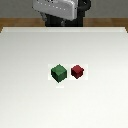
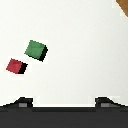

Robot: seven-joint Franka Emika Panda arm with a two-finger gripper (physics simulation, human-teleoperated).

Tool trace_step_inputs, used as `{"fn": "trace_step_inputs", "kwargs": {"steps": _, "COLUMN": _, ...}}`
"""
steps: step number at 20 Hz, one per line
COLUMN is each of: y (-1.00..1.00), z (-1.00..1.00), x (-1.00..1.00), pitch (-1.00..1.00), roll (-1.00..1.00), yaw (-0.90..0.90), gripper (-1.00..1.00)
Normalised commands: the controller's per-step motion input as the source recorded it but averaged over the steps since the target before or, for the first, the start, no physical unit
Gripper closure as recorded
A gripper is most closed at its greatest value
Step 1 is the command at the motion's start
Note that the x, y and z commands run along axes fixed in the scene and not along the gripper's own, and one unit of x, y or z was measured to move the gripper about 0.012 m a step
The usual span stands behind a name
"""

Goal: Place the red cube on top of the green cube.

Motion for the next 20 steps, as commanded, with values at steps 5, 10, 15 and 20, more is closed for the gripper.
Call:
{"fn": "trace_step_inputs", "kwargs": {"steps": 5, "y": 0.20, "z": 0.00, "x": 0.00, "pitch": 0.00, "roll": 0.00, "yaw": -0.15, "gripper": -1.00}}
{"fn": "trace_step_inputs", "kwargs": {"steps": 10, "y": 0.80, "z": 0.00, "x": 0.00, "pitch": 0.00, "roll": 0.00, "yaw": 0.00, "gripper": -1.00}}
{"fn": "trace_step_inputs", "kwargs": {"steps": 15, "y": 0.60, "z": 0.00, "x": 0.20, "pitch": 0.00, "roll": 0.00, "yaw": 0.00, "gripper": -1.00}}
{"fn": "trace_step_inputs", "kwargs": {"steps": 20, "y": 0.00, "z": 0.00, "x": 0.80, "pitch": 0.00, "roll": 0.00, "yaw": 0.00, "gripper": -1.00}}
